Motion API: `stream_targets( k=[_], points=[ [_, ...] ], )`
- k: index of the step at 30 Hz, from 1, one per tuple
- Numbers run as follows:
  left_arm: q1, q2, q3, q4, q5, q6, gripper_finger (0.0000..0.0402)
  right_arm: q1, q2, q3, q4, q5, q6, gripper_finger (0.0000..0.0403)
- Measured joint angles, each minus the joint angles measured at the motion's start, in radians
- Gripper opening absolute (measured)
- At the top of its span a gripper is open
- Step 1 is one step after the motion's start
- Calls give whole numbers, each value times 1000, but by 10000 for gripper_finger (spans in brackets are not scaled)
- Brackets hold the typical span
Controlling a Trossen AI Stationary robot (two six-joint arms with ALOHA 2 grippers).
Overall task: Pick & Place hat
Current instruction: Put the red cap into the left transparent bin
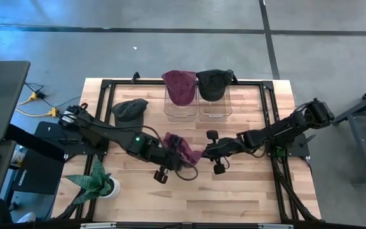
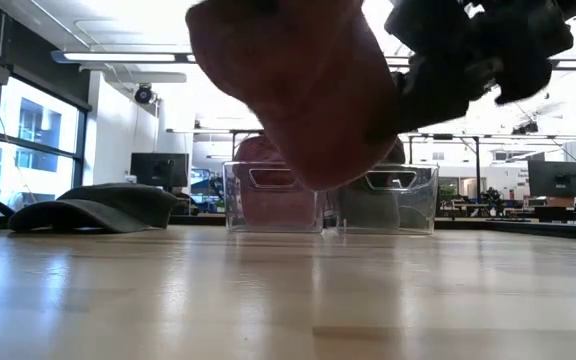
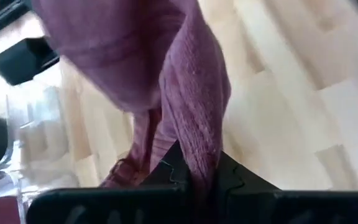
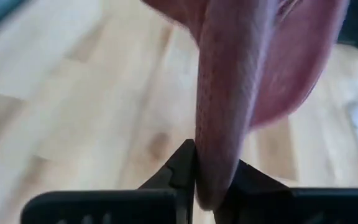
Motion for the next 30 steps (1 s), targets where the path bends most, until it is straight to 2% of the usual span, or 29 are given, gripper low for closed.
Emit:
stream_targets(
  k=[4, 9, 13, 18, 23, 30],
  points=[
    [0, -45, 0, 9, 54, -1, 13, 0, 0, 0, 25, -109, 75, 51],
    [0, -98, 0, 7, 53, -37, 9, 7, 0, 0, 17, -214, 241, 109],
    [0, -111, 0, -31, 48, -65, 5, 54, 0, 0, -18, -277, 307, 138],
    [23, -111, 22, -142, -28, -52, 8, 135, 0, 0, -71, -194, 349, 148],
    [119, -111, 150, -262, -132, 4, 8, 203, 0, 0, -81, -62, 395, 149],
    [312, -111, 338, -280, -339, 268, 8, 261, 0, 0, -81, 97, 403, 149]
  ],
)
